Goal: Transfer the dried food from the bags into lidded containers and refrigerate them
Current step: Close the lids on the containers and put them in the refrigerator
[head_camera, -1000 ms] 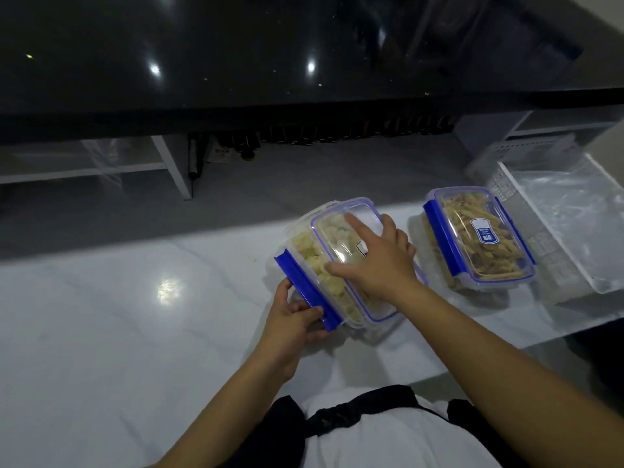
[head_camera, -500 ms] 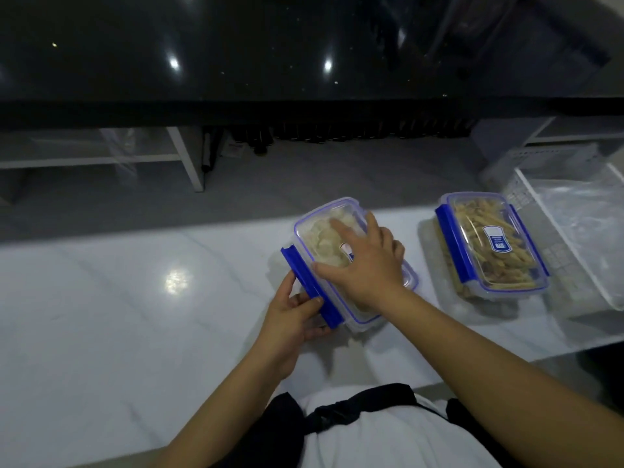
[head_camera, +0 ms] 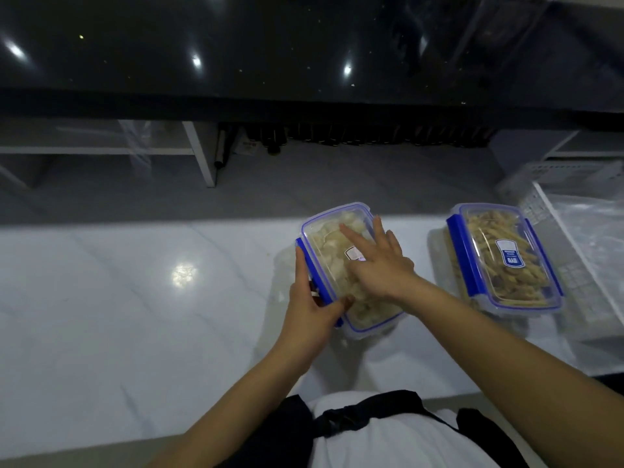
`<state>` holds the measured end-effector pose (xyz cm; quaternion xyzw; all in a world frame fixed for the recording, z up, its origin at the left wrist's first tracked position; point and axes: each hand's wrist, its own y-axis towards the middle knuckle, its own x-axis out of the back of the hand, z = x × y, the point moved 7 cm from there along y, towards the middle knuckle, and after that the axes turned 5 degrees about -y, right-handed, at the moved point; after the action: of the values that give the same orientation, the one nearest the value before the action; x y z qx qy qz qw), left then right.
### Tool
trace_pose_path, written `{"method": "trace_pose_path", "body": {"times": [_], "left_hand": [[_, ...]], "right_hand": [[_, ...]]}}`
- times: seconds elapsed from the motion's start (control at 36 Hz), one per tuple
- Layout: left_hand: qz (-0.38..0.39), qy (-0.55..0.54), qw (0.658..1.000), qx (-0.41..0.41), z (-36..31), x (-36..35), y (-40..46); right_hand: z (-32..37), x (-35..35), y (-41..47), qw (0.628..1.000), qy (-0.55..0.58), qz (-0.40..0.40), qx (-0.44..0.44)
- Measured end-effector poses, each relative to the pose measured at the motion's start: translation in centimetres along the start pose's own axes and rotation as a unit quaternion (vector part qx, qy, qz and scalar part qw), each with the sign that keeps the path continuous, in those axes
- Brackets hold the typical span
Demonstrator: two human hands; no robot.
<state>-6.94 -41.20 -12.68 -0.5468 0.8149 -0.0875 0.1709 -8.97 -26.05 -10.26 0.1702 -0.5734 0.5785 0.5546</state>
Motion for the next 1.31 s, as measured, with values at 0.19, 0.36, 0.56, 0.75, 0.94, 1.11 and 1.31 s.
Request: {"method": "trace_pose_path", "body": {"times": [0.19,0.36,0.56,0.75,0.94,1.11,1.31], "left_hand": [[0.001,0.007,0.999,0.036,0.2,0.8,0.8],[0.02,0.014,0.997,0.073,0.2,2.2,1.5],[0.043,0.027,0.994,0.098,-0.1,3.3,1.7],[0.043,0.051,0.992,0.108,-0.2,3.5,1.9],[0.039,0.081,0.99,0.111,-0.6,3.2,2.1],[0.016,0.06,0.991,0.116,-0.5,3.4,1.7],[-0.01,0.034,0.992,0.119,0.3,3.8,0.9]], "right_hand": [[-1.2,1.5,-2.9,0.997,-0.022,0.024,0.064],[-5.8,4.9,-0.8,0.964,0.255,-0.06,-0.053],[-8.4,-0.2,-0.8,0.874,0.439,0.138,-0.155],[-7.2,2.0,-1.0,0.921,0.368,0.0,-0.131],[-6.0,2.8,-1.4,0.942,0.31,-0.041,-0.119],[-6.2,2.2,-2.3,0.931,0.343,-0.076,-0.102],[-7.2,0.0,-4.3,0.891,0.437,-0.066,-0.108]]}}
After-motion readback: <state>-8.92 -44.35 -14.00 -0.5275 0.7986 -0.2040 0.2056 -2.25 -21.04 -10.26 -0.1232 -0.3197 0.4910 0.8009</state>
